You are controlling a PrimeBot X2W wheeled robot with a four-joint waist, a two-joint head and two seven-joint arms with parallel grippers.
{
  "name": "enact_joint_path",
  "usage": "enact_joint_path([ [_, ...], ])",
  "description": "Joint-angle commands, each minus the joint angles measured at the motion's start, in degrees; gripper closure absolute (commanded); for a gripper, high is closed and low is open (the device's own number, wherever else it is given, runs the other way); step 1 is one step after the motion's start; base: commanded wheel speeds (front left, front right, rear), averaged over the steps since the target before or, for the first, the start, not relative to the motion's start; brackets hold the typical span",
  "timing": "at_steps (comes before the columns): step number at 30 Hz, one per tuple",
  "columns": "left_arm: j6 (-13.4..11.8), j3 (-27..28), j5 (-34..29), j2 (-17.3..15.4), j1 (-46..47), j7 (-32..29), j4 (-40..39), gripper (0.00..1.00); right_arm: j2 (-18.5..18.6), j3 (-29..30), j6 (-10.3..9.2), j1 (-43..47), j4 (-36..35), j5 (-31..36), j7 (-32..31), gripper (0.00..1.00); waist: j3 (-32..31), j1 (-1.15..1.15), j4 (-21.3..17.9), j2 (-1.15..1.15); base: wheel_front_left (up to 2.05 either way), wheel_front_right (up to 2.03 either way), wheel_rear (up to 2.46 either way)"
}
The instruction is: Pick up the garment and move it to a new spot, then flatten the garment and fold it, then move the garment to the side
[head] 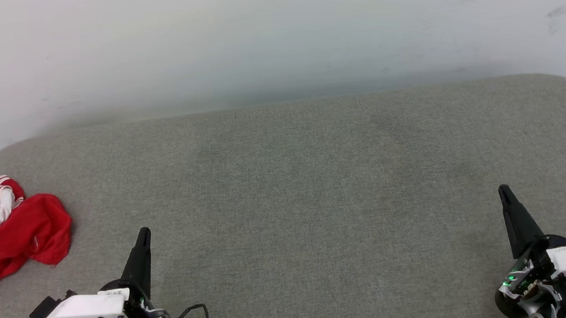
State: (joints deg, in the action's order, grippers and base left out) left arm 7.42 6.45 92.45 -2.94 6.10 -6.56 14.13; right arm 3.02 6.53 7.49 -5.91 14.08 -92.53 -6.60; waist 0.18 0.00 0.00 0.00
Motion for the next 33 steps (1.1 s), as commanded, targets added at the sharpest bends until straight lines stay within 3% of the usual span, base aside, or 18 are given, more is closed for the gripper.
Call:
enact_joint_path([
  [1, 0.23, 0.22, -0.12, 0.07, 0.41, -0.12, -0.05, 1.0, -0.22, -0.02, 0.0, -0.76, 0.05, 0.27, -0.05, 1.0, 0.0, 0.0, 0.0, 0.0, 0.0, 0.0, 0.0],
  [10, 0.23, 0.21, -0.11, 0.07, 0.41, -0.11, -0.05, 1.0, -0.22, -0.03, 0.0, -0.76, 0.05, 0.27, -0.04, 1.0, 0.0, 0.0, 0.0, 0.0, 0.0, 0.0, 0.0],
  [11, 0.23, 0.21, -0.11, 0.07, 0.41, -0.11, -0.05, 0.0, -0.22, -0.03, 0.0, -0.76, 0.05, 0.27, -0.04, 0.0, 0.0, 0.0, 0.0, 0.0, 0.0, 0.0, 0.0],
  [23, -0.06, -0.23, -2.16, 0.16, -1.92, 2.24, -0.22, 0.0, -0.05, -0.46, -0.01, 1.87, 0.57, 2.04, 2.21, 0.0, 0.03, 0.0, -0.01, 0.0, 0.0, 0.0, 0.0],
  [33, -1.95, 0.69, -11.7, 0.14, -1.89, 4.93, -3.69, 0.0, -0.06, 1.33, -0.01, 2.04, -2.47, 12.81, 4.91, 0.0, 0.11, 0.0, 0.03, 0.0, 0.0, 0.0, 0.0],
])
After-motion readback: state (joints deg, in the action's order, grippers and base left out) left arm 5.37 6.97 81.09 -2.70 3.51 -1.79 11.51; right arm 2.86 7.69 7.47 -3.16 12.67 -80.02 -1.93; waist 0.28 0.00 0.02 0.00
